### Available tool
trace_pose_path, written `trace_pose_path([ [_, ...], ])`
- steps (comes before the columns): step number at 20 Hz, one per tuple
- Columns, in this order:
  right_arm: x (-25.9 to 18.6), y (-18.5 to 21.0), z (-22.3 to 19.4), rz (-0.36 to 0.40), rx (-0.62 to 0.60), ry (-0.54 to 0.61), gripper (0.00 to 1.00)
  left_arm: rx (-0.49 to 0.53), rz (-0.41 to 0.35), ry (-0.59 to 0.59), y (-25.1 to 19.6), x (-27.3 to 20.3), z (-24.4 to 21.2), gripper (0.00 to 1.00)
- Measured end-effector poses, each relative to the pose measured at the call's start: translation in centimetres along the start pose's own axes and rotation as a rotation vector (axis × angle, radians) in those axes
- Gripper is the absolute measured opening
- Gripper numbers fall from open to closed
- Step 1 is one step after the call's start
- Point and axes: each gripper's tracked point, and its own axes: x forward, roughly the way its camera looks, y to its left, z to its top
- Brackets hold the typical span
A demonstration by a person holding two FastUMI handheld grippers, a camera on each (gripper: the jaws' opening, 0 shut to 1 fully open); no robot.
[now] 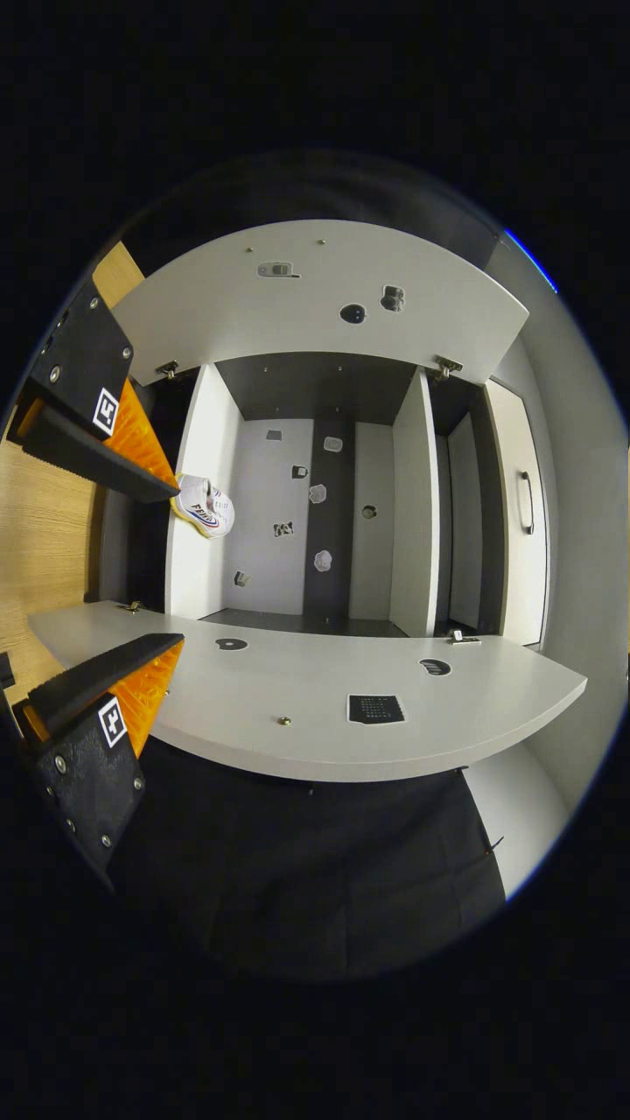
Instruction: Grab one shoe with the right hand and put it into the shoe cabinet, grab the other shoe with the left hand and put it into the shoe cabinet; then close the right door with the right hand and the left door with the left hand.
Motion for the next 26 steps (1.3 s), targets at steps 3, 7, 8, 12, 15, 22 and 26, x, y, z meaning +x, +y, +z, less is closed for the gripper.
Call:
trace_pose_path([
  [3,-0.3,0.6,-1.3,0.012,-0.005,0.011,0.93,0.033,-0.001,0.021,-0.5,-0.1,-0.2,0.46],
  [7,-0.6,0.9,-1.1,0.022,-0.009,-0.003,0.93,0.044,0.047,0.071,0.2,-0.1,-0.1,0.22],
  [8,-0.7,0.8,-0.9,0.023,-0.005,-0.009,0.93,0.019,0.045,0.079,0.4,0.1,-0.3,0.22],
  [12,-0.7,0.1,-0.2,0.032,0.015,-0.019,0.93,-0.054,0.039,0.079,0.3,-0.6,0.6,0.07],
  [15,-0.3,-0.6,0.3,0.042,0.028,-0.031,0.93,-0.058,0.047,0.074,0.0,-1.5,1.4,0.07],
  [22,1.0,-1.3,0.6,0.119,-0.021,-0.052,0.93,-0.046,-0.019,-0.018,0.8,-3.6,4.4,0.07],
  [26,1.3,-1.0,0.8,0.182,-0.031,-0.068,0.92,-0.022,-0.061,-0.099,1.7,-6.7,6.1,0.06],
])
